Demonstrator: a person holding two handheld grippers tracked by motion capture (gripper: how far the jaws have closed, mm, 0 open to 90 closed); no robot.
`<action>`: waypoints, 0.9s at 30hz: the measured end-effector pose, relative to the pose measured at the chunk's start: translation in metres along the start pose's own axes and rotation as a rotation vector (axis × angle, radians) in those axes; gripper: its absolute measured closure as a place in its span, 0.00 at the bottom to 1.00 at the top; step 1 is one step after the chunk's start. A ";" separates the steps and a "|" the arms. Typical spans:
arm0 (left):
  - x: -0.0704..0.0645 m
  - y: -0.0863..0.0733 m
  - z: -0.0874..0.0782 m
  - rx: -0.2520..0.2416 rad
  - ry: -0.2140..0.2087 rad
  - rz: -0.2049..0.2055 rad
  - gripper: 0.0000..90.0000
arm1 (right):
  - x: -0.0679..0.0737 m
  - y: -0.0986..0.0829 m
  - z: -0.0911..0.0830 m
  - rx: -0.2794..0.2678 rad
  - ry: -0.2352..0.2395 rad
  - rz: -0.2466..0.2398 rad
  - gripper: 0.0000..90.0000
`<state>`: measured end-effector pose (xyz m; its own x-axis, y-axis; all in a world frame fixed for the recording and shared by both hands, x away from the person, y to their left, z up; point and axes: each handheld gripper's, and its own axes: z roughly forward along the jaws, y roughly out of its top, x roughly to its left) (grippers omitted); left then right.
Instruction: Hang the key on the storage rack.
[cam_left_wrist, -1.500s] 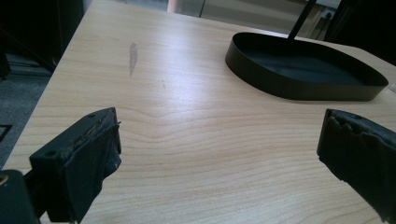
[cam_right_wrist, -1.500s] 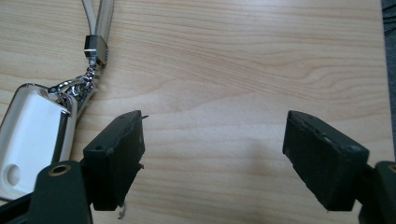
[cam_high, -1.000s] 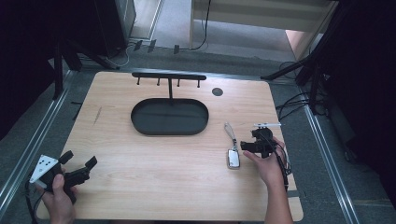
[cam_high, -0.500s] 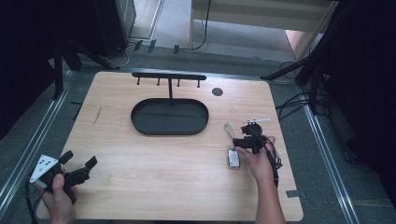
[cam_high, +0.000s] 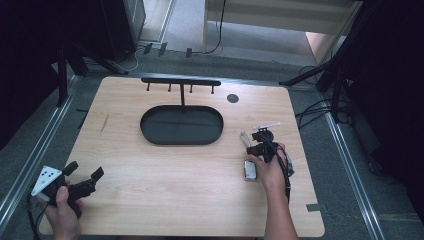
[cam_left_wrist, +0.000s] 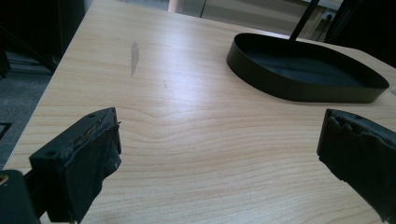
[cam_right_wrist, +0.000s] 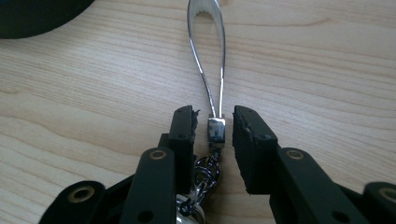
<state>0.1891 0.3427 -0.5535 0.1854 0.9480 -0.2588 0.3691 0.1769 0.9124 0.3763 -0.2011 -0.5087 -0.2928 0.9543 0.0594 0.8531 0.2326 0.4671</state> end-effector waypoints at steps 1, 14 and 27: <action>0.000 0.000 0.000 0.000 0.000 0.000 0.00 | 0.001 0.000 0.001 0.005 -0.003 -0.002 0.79; 0.000 0.000 0.000 0.001 -0.005 0.000 0.00 | 0.003 -0.001 0.005 0.003 -0.020 0.021 0.92; 0.000 0.000 0.000 0.002 -0.003 0.000 0.00 | 0.001 -0.005 -0.018 -0.244 -0.024 -0.032 0.93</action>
<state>0.1893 0.3427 -0.5535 0.1884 0.9471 -0.2599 0.3706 0.1765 0.9119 0.3643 -0.2045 -0.4951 -0.3053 0.9520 0.0211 0.7127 0.2138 0.6681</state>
